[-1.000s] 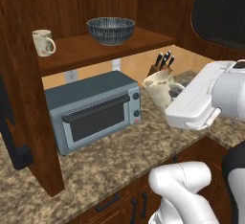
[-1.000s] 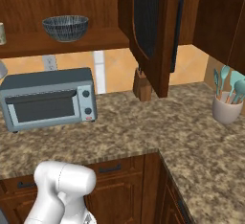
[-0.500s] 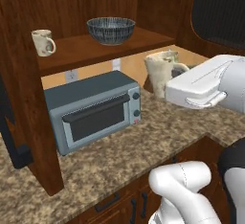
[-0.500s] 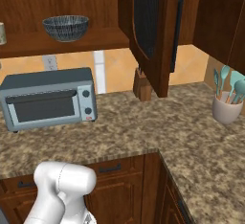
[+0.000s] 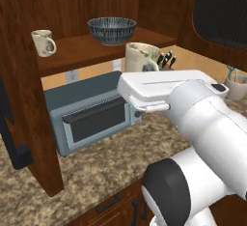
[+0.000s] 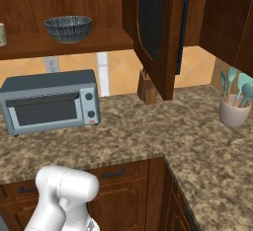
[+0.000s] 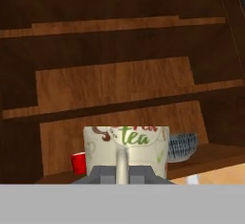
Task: Gather all objects into one cabinet and sort the glasses and bowls to opposite sides.
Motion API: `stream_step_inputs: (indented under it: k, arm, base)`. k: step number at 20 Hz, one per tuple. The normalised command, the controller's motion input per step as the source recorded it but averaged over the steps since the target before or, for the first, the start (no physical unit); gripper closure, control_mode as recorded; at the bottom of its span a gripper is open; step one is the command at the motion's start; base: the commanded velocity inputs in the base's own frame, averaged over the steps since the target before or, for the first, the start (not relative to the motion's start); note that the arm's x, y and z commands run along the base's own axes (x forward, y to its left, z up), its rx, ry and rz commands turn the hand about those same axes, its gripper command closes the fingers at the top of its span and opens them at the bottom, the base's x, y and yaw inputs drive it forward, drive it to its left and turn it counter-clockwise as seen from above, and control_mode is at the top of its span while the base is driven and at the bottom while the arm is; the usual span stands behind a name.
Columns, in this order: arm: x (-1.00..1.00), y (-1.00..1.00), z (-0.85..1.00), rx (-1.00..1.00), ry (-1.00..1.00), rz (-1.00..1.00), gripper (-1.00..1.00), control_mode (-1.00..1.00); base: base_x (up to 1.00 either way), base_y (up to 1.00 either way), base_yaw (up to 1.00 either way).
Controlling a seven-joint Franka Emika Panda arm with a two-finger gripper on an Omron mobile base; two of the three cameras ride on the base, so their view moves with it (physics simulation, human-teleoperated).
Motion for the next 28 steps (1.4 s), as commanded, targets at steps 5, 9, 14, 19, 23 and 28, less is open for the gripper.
stream_step_inputs:
  k: [5,9,14,19,23,28]
  arm:
    - [0.22,0.15,0.00,0.00,0.21,0.10,1.00,-1.00]
    - [0.21,0.00,0.00,-0.01,0.21,0.34,1.00,-1.00]
    - [0.26,0.00,0.00,0.00,0.04,0.29,1.00,-1.00]
    - [0.49,0.09,-0.02,-0.05,-0.01,0.10,1.00,-1.00]
    - [0.58,0.28,-0.07,-0.12,-0.10,0.01,1.00,-1.00]
    - [0.52,0.51,0.00,-0.03,-0.28,0.00,1.00,-1.00]
  base:
    - [0.00,0.00,0.00]
    - [0.00,0.00,0.00]
    - [0.00,0.00,0.00]
    - [0.00,0.00,0.00]
    - [0.00,0.00,0.00]
    - [0.00,0.00,0.00]
